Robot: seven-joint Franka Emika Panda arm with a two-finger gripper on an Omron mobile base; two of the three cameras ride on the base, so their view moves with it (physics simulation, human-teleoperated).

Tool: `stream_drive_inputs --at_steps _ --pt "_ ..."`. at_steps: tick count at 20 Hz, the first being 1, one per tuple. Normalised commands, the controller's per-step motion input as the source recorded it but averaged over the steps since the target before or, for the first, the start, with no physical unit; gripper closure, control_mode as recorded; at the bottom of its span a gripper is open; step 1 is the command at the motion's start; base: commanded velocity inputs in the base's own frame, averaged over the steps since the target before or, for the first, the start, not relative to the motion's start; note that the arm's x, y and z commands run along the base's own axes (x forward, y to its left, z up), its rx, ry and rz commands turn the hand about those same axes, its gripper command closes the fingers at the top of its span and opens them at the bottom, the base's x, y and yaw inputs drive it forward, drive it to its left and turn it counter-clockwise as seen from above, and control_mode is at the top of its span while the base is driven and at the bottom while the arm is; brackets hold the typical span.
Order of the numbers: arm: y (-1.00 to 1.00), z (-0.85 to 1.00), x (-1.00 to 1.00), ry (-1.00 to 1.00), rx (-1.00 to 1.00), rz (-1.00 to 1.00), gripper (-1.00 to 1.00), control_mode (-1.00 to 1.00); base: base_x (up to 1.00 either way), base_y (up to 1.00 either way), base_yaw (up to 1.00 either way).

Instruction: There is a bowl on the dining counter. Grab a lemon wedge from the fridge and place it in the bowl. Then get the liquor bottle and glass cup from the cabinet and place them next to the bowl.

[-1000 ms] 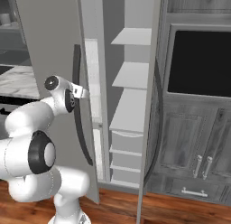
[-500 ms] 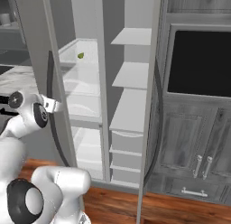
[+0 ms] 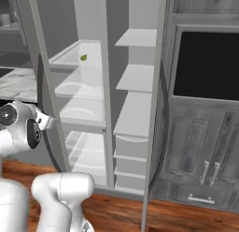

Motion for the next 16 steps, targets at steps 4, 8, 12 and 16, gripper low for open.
stream_drive_inputs --at_steps 4,8,12,16 --pt "-0.59 0.54 -0.72 0.01 0.41 0.00 -1.00 -1.00 0.00 0.00 0.00" --pt "-0.67 0.46 -0.52 0.01 0.38 0.00 -1.00 -1.00 0.00 0.00 0.00" --pt "-0.62 0.37 -0.09 0.03 0.34 0.00 -1.00 -1.00 0.00 0.00 0.00" --pt "-0.40 0.28 0.17 0.16 0.27 0.00 -1.00 -1.00 0.00 0.00 0.00"
